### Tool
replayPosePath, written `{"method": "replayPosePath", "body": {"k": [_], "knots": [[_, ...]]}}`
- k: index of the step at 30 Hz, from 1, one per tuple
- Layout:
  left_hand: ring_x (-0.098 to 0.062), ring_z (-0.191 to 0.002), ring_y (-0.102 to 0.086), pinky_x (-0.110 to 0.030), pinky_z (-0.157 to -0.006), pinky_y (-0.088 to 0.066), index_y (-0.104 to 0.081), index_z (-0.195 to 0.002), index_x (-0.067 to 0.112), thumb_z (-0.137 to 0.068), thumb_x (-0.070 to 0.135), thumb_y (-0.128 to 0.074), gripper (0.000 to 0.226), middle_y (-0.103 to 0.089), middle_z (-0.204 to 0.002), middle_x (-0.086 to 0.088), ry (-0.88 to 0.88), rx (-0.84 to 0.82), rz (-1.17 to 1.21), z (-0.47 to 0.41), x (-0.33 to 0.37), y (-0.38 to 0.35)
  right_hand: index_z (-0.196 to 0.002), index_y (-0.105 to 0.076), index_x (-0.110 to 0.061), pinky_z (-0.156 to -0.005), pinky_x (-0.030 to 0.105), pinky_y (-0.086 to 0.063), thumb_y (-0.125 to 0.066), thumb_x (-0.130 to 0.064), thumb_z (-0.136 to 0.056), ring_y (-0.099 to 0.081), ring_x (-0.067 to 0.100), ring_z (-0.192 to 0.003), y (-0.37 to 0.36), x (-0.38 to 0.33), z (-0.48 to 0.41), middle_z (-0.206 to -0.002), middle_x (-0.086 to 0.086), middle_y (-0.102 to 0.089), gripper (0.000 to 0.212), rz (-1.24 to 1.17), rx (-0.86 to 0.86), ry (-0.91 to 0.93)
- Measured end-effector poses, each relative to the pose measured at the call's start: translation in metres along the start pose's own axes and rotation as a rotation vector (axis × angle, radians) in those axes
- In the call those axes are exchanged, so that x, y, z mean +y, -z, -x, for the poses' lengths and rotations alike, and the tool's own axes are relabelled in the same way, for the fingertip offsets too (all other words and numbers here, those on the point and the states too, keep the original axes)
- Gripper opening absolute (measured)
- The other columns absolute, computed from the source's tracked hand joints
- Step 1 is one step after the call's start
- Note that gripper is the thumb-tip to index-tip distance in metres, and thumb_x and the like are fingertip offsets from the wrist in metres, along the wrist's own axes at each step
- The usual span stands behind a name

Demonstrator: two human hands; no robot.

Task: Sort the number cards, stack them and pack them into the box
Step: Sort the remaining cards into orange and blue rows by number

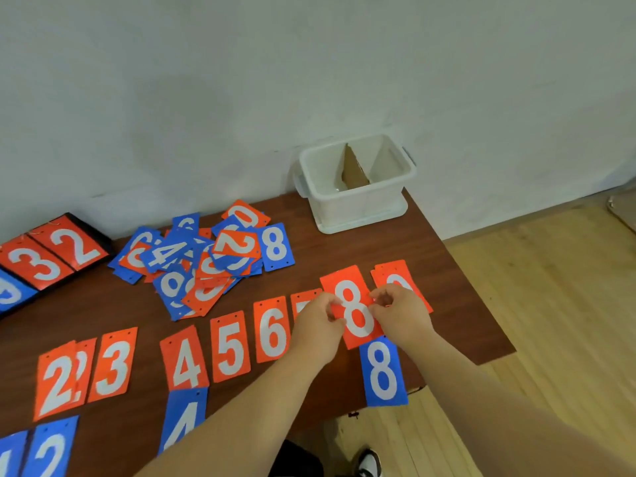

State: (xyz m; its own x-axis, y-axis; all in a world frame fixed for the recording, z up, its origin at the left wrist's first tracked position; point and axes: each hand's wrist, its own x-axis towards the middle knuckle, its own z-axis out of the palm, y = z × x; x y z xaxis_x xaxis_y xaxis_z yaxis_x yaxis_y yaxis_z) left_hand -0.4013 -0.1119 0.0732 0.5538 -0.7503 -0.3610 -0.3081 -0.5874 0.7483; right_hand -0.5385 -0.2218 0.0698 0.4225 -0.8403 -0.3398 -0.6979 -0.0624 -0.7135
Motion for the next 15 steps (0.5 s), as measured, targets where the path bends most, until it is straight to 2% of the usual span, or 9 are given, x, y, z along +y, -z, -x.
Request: {"method": "replayPosePath", "body": {"k": [3,6,10,13,15], "knots": [[-0.009,-0.095,-0.062,-0.03,-0.08,-0.058,-0.059,-0.118,0.034,-0.095,0.019,-0.067,0.029,-0.063,-0.112,0.01,0.0,-0.025,-0.065,-0.026,0.004,-0.008,-0.109,-0.067,-0.026,-0.061,0.017,-0.046,-0.066,-0.02,-0.094,-0.06,0.01,-0.086,0.002,0.003,-0.031,-0.106,-0.005,-0.069,0.017,0.057,0.026,-0.013],[-0.015,-0.117,-0.06,-0.02,-0.083,-0.051,-0.054,-0.136,0.035,-0.096,0.024,-0.067,0.044,-0.058,-0.138,0.007,0.024,-0.055,-0.166,-0.04,-0.007,-0.004,-0.122,-0.065,-0.021,-0.07,0.025,-0.048,-0.067,-0.027,-0.094,-0.061,0.016,-0.089,-0.003,0.01,-0.05,-0.113,0.002,-0.071,0.029,0.181,-0.012,-0.077],[-0.019,-0.136,-0.048,-0.034,-0.104,-0.047,-0.048,-0.145,0.033,-0.096,0.029,-0.067,0.053,-0.047,-0.15,0.004,0.12,0.039,-0.258,-0.04,-0.036,0.039,-0.133,-0.06,-0.018,-0.078,0.034,-0.058,-0.067,-0.037,-0.093,-0.065,0.019,-0.095,-0.018,0.003,-0.057,-0.118,0.003,-0.069,0.044,0.267,-0.059,-0.059],[-0.018,-0.138,-0.046,-0.037,-0.106,-0.046,-0.048,-0.145,0.032,-0.095,0.034,-0.069,0.055,-0.047,-0.15,0.003,0.162,0.137,-0.316,-0.036,-0.069,0.08,-0.134,-0.06,-0.02,-0.088,0.035,-0.054,-0.067,-0.037,-0.093,-0.063,0.025,-0.111,-0.037,-0.022,-0.063,-0.136,0.005,-0.059,0.045,0.294,-0.108,0.037],[-0.017,-0.139,-0.045,-0.037,-0.109,-0.045,-0.047,-0.145,0.031,-0.093,0.036,-0.071,0.057,-0.048,-0.149,0.003,0.176,0.204,-0.321,-0.037,-0.092,0.107,-0.13,-0.061,-0.024,-0.095,0.035,-0.051,-0.069,-0.036,-0.091,-0.059,0.023,-0.116,-0.054,-0.045,-0.07,-0.137,0.004,-0.055,0.042,0.315,-0.146,0.089]]}}
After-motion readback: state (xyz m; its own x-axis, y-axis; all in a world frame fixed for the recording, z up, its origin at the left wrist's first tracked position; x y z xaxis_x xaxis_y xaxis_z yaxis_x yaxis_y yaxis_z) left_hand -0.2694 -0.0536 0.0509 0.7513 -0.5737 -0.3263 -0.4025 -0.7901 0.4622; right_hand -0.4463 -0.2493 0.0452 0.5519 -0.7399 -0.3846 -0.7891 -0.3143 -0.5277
